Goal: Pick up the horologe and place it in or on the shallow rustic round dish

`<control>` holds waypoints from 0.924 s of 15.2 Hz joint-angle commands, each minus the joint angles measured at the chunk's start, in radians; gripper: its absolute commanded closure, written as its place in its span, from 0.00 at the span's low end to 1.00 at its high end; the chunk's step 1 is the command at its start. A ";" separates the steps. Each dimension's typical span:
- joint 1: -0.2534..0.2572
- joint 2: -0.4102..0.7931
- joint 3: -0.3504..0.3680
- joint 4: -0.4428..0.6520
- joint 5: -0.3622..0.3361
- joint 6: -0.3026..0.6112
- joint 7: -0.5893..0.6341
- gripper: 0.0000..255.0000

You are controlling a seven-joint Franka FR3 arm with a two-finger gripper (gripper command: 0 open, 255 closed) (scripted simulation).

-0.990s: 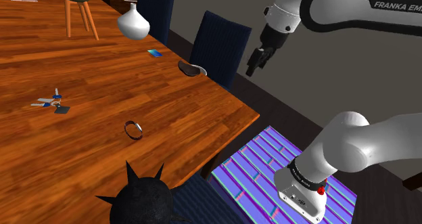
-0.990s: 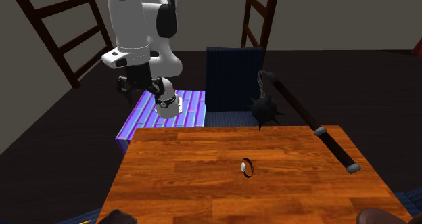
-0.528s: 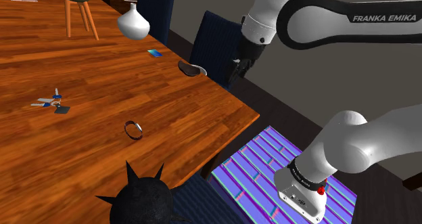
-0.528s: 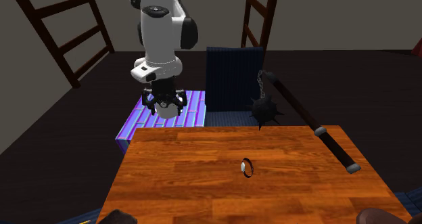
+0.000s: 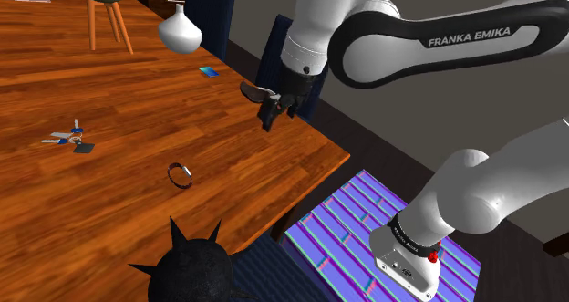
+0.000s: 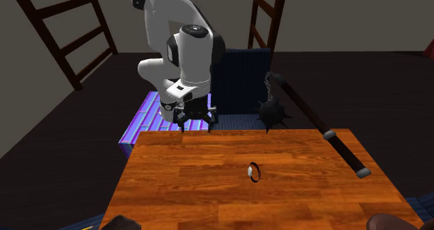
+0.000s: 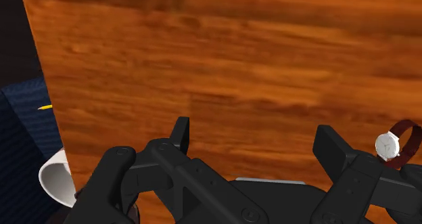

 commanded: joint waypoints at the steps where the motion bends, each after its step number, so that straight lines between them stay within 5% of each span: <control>1: 0.003 0.060 0.040 0.036 -0.016 0.025 0.058 0.00; 9: 0.022 0.354 0.163 0.238 -0.183 0.086 0.306 0.00; 14: 0.088 0.558 0.184 0.409 -0.329 0.075 0.458 0.00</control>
